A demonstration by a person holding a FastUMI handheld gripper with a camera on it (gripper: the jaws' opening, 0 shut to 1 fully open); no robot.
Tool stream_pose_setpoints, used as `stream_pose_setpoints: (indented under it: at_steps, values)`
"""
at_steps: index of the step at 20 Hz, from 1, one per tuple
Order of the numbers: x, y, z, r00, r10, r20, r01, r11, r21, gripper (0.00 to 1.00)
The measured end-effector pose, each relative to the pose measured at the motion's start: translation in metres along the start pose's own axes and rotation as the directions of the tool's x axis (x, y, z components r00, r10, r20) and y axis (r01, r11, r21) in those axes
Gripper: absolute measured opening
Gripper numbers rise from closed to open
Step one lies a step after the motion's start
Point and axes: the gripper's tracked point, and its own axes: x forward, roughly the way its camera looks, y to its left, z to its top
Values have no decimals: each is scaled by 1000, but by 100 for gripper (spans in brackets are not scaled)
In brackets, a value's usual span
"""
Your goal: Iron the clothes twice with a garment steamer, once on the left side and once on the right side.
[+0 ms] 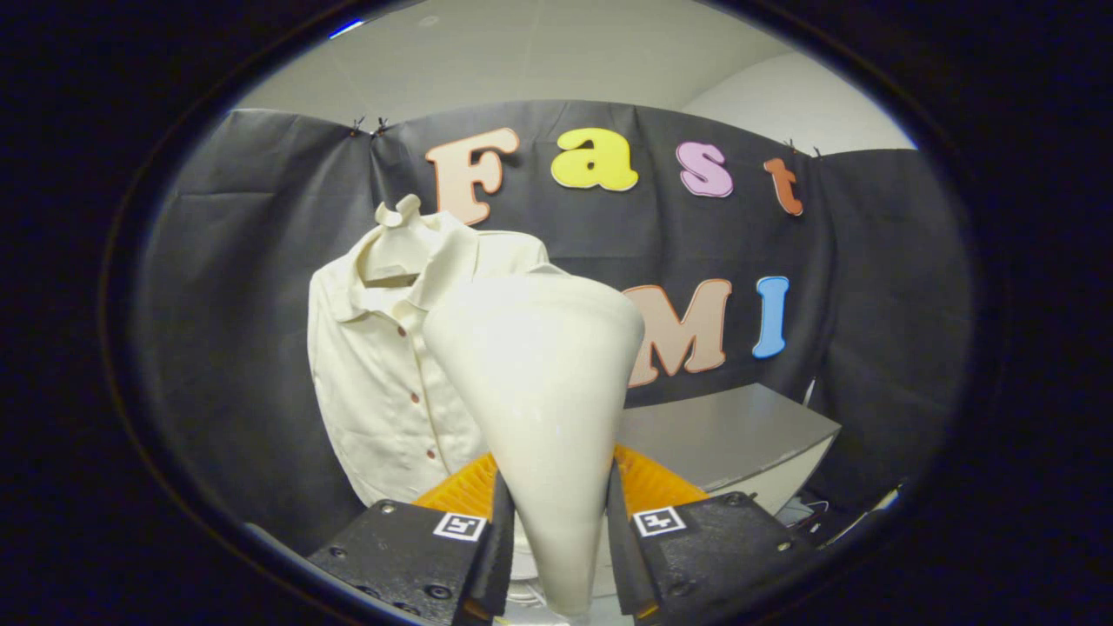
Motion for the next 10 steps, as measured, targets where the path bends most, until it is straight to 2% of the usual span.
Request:
stream_pose_setpoints:
  at_steps: [5, 10]
  values:
    - [15, 62, 5, 1000, -1, 24, 0, 999, 51, 45]
    - [36, 131, 12, 997, 34, 63, -37, 999, 35, 44]
